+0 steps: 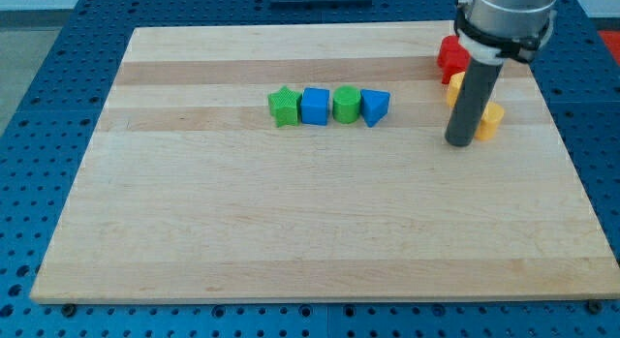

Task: Slightly move the yellow heart below the yellow hexagon

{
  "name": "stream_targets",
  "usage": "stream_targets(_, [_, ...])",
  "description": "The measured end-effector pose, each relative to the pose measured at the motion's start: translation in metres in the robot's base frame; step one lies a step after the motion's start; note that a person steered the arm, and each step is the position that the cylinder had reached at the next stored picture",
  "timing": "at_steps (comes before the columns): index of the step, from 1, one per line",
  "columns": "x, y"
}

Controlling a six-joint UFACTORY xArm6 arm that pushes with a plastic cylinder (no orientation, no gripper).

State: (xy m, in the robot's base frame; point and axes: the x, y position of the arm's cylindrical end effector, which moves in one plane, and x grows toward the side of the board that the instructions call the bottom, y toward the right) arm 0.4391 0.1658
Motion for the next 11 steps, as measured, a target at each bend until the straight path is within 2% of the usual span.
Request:
stream_targets(3, [0.007,0.045])
stream_targets(7, [-0.009,0.043])
stream_targets(9, [-0.009,0.023])
stream_targets(11, [-0.005,0.047])
